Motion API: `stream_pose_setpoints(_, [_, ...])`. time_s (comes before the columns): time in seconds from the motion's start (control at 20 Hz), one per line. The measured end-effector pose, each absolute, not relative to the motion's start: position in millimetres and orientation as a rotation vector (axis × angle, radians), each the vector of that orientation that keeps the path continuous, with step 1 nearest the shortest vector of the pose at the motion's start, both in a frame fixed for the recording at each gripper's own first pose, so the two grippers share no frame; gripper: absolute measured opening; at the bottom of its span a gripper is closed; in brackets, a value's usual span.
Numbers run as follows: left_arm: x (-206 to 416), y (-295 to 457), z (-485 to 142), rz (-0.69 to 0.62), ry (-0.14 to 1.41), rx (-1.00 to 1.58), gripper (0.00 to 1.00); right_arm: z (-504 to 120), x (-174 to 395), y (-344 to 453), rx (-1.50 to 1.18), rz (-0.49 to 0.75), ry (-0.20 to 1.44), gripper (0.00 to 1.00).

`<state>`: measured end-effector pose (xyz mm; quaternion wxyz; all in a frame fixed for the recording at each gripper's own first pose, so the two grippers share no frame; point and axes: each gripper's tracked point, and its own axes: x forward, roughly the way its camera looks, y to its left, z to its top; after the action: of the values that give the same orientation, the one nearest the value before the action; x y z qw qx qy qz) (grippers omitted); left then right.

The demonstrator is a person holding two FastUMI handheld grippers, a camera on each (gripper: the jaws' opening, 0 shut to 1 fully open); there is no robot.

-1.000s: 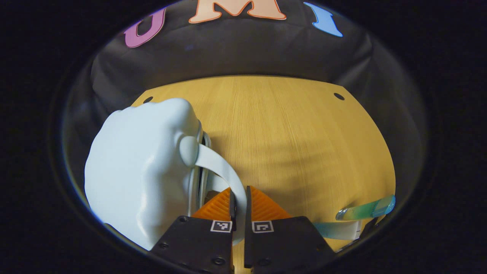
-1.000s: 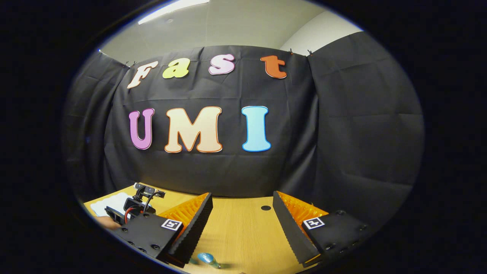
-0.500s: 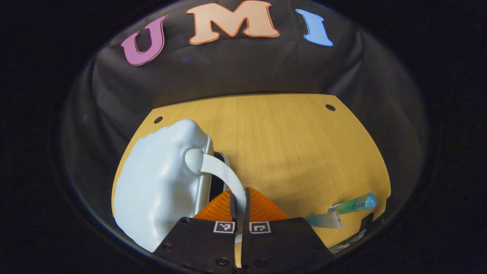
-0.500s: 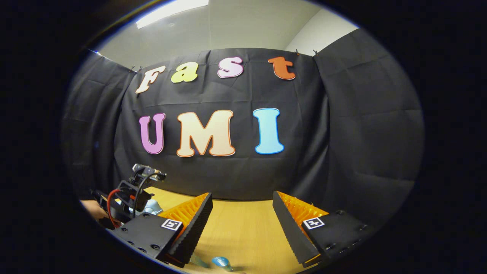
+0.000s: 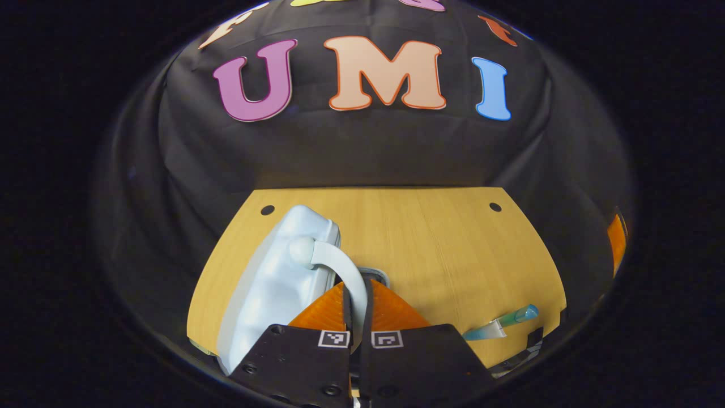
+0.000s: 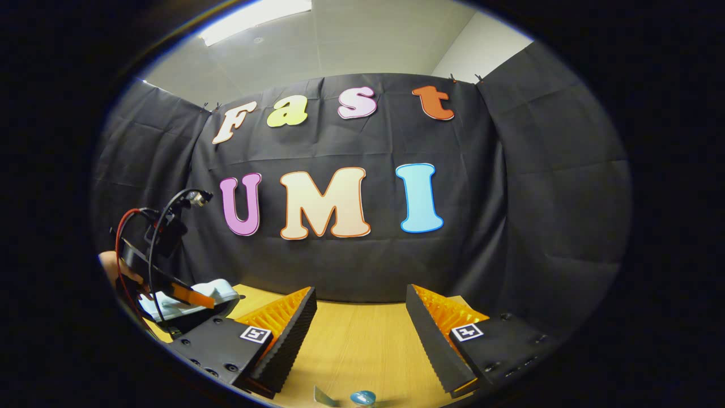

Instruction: First open the suitcase, pack the skin care products into it, and then close the suitcase.

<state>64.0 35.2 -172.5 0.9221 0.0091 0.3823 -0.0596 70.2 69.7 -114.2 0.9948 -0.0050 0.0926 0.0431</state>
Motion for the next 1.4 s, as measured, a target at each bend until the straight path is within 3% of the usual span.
stream_pose_setpoints(0.4, [85.6, 101.0, -145.3, -0.151, 0.722, 0.005, 0.0, -114.5, 80.3, 133.6, -0.005, 0.083, 0.163, 0.99])
stream_pose_setpoints(0.8, [110.2, 207.8, -133.2, -0.058, 0.637, -0.04, 0.0, -113.7, 88.8, 208.2, -0.026, 0.107, 0.144, 0.99])
stream_pose_setpoints(1.4, [125.3, 330.0, -177.8, 0.061, 0.668, -0.059, 0.0, -124.0, 92.1, 275.6, -0.076, 0.125, 0.166, 0.99])
